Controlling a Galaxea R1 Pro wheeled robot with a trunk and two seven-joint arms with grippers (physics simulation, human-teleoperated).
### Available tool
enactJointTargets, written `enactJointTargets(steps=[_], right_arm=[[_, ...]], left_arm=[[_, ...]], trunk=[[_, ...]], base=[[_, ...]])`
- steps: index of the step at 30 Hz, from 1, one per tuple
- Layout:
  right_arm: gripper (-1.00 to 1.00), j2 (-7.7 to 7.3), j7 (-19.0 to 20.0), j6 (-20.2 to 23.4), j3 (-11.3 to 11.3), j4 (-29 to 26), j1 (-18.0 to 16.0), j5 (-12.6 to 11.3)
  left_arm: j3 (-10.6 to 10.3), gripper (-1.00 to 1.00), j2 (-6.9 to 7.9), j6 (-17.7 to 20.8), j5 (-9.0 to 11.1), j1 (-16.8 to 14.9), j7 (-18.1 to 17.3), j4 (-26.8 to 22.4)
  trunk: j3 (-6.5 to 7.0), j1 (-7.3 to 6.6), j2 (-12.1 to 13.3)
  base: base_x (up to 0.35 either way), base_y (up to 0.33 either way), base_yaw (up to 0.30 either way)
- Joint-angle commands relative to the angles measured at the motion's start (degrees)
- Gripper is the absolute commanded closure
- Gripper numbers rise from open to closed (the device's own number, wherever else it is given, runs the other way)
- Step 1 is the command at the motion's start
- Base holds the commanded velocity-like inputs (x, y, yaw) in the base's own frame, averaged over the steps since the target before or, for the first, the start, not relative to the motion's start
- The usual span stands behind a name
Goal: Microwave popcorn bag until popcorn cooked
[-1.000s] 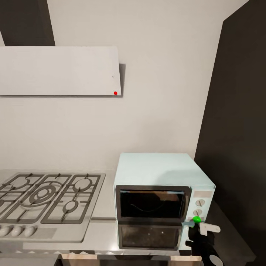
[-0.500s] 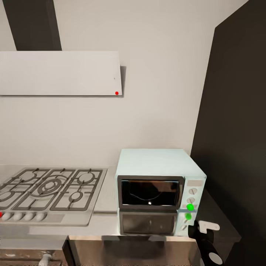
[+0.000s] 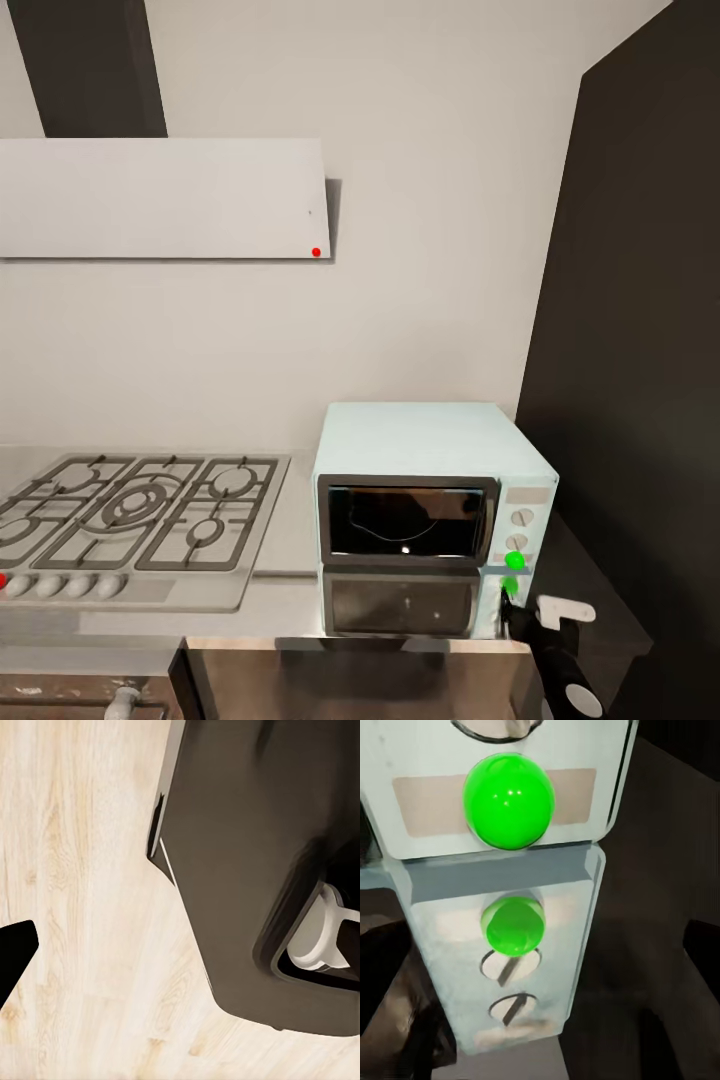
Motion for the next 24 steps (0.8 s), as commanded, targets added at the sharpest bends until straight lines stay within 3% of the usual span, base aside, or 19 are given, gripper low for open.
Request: enactJointTargets(steps=[1,8,24], right_arm=[[-1.0,0.06,-0.13,-0.38,-0.16,0.03,-0.03,0.6],[-1.0,0.06,-0.13,-0.83,-0.14,0.03,-0.03,0.6],[-1.0,0.06,-0.13,-0.85,-0.14,0.61,-0.03,0.6]], left_arm=[[0.34,-1.0,0.0,0.37,-0.21,0.05,-0.2,-0.17],[0.28,-1.0,-0.01,0.37,-0.21,0.05,-0.2,-0.17],[0.28,-1.0,-0.01,0.37,-0.21,0.05,-0.2,-0.17]], trunk=[[0.0,0.02,-0.02],[0.0,0.02,-0.02],[0.0,0.02,-0.02]], base=[[0.0,0.0,0.0],[-0.059,0.0,0.0],[-0.33,0.0,0.0]])
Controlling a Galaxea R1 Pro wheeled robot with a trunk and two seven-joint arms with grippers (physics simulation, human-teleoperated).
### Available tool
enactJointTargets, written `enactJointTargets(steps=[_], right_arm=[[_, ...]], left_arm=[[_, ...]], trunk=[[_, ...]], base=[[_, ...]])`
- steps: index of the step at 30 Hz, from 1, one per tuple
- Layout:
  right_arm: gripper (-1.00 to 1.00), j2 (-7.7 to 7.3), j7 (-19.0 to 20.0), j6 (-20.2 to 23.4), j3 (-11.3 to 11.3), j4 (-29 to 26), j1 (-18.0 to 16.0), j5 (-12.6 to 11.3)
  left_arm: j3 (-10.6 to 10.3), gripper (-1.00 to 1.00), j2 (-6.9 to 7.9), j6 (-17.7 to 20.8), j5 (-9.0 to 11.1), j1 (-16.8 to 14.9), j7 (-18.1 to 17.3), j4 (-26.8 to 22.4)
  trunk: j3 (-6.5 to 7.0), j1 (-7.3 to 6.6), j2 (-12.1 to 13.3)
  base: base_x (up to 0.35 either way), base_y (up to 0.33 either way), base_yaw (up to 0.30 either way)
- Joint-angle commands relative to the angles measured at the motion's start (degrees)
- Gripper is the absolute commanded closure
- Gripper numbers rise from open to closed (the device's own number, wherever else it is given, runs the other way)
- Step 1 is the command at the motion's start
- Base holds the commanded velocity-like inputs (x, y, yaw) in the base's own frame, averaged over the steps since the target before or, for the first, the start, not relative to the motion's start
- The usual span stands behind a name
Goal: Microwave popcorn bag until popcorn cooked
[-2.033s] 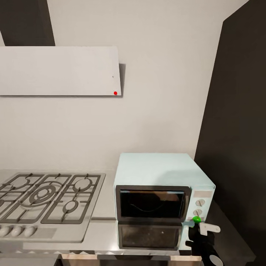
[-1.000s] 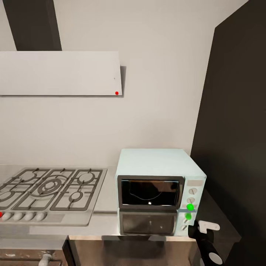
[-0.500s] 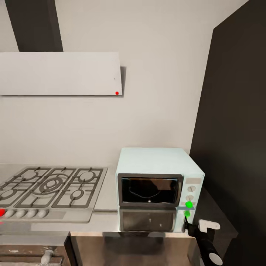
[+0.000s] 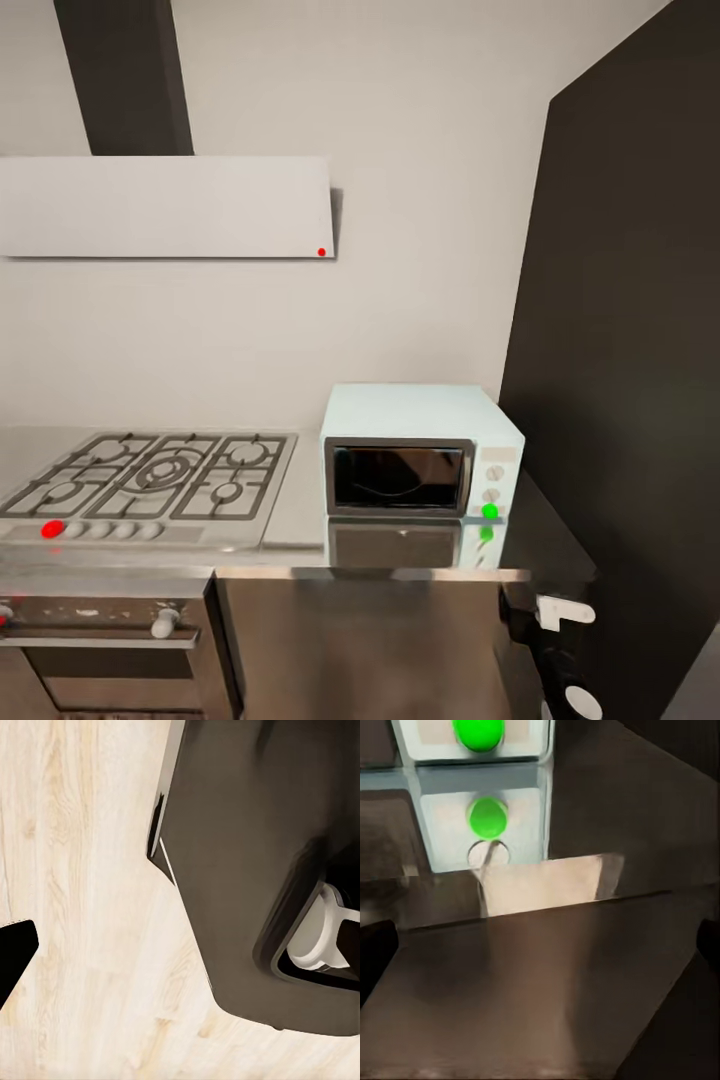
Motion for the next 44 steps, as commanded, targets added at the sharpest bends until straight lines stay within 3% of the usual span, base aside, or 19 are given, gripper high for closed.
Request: enactJointTargets(steps=[1,8,9,14,19,21,24,27,44], right_arm=[[-1.0,0.06,-0.14,-0.14,-0.16,0.59,-0.02,0.6],[-1.0,0.06,-0.16,-0.12,-0.2,9.47,-0.03,0.71],[-1.0,-5.65,-0.49,-5.14,-0.02,46.5,0.01,0.72],[-1.0,-5.65,-0.61,-4.98,0.01,46.83,0.04,0.78],[-1.0,-5.65,-1.67,-4.74,0.21,54.25,0.87,0.78],[-1.0,-5.6,-2.65,-4.17,0.35,54.67,2.81,0.85],[-1.0,-4.64,-2.88,-3.9,0.42,54.75,8.65,0.87],[-1.0,-3.82,-2.98,-3.85,0.41,54.76,11.37,0.87],[-1.0,-3.72,-2.91,-6.29,0.01,52.39,12.19,0.69]], left_arm=[[0.4,-1.0,0.0,0.37,-0.21,0.05,-0.2,-0.17],[0.58,-1.0,0.08,0.32,-0.21,0.05,-0.2,-0.19],[0.63,-1.0,-3.52,-2.62,-0.2,0.05,-0.2,-0.34],[0.63,-1.0,-3.52,-2.62,-0.16,0.05,-0.2,-0.35],[0.63,-1.0,-3.52,-2.62,-0.17,0.05,-0.2,-0.34],[0.63,-1.0,-3.51,-2.62,-0.19,0.05,-0.2,-0.34],[0.63,-1.0,-3.51,-2.62,-0.18,0.05,-0.2,-0.34],[0.63,-1.0,-3.52,-2.62,-0.18,0.05,-0.2,-0.34],[0.63,-1.0,-3.51,-2.62,-0.2,0.05,-0.2,-0.34]], trunk=[[-0.01,-0.02,-0.03],[-0.01,-0.02,-0.03],[-0.01,-0.02,-0.03],[-0.01,-0.02,-0.03],[-0.01,-0.02,-0.03],[-0.01,-0.02,-0.03],[-0.01,-0.02,-0.03],[-0.01,-0.02,-0.03],[-0.01,-0.02,-0.03]], base=[[-0.339,0.0,0.0],[-0.204,0.0,0.0],[0.0,0.0,0.0],[0.0,0.0,0.0],[0.0,0.0,0.0],[0.0,0.0,0.0],[0.0,0.0,0.0],[0.0,0.0,0.0],[0.0,0.0,0.0]])
